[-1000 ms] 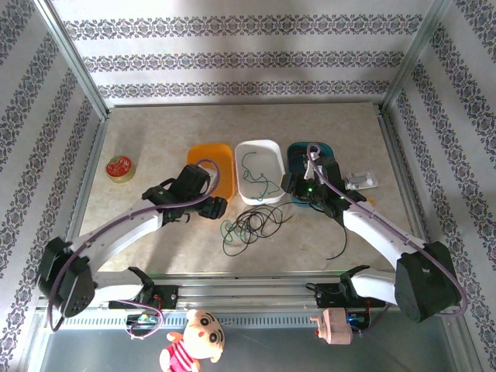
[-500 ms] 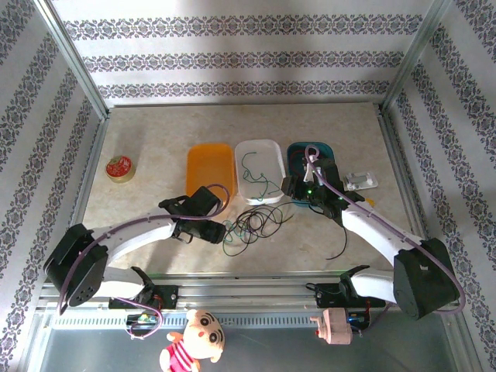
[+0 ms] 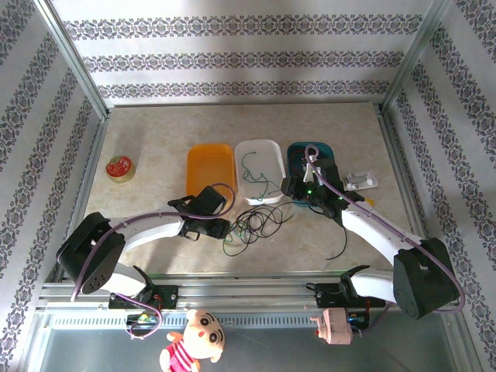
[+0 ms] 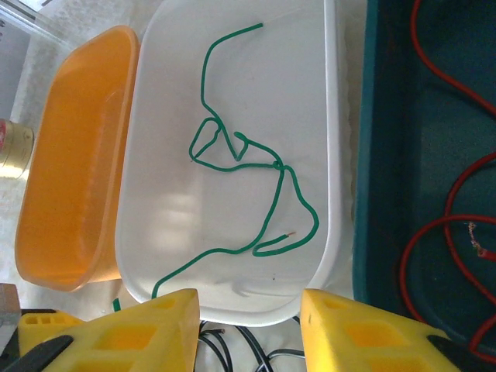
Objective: Untangle the cables
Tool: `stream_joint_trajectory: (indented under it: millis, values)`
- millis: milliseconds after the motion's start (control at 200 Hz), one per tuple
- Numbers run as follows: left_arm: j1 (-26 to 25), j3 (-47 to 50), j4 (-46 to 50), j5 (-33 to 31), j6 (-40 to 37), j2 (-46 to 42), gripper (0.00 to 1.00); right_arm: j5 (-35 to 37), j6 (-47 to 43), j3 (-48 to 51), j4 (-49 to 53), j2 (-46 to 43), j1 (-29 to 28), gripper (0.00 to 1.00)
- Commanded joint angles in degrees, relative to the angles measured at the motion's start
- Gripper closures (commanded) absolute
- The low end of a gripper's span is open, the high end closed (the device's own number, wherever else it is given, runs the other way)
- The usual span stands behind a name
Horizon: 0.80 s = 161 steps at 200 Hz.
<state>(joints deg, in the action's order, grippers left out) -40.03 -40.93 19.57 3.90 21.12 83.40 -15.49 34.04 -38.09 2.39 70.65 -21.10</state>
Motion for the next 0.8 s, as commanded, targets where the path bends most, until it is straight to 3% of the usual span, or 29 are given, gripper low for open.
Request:
stream_joint_trajectory:
  millis: [0,120,250,565,800]
  values:
    - [-0.4,0.23,-2.8,-1.67,0.59,1.09,0.41,-0.47,-1.27,0.56,0.6,-1.26,0.71,0.61]
    - [-0.4,0.49,-3.32,-1.15,0.32,2.6,0.44,-0.41,-1.11,0.64,0.57,-1.37,0.71,0.61]
    - [-0.4,1.06,-3.51,-1.52,0.31,3.88,0.55,-0.6,-1.04,0.64,0.58,-1.57,0.71,0.61]
    - [-1.52,2.39,-7.53,1.79,1.1,4.08,1.0,-1.32,-1.24,1.08,0.16,-2.25,0.67,0.61]
    - [-3.7,2.18,-7.22,0.35,-0.58,-5.55,1.0,-9.09,-4.65,1.09,-0.76,-3.4,-0.3,0.61]
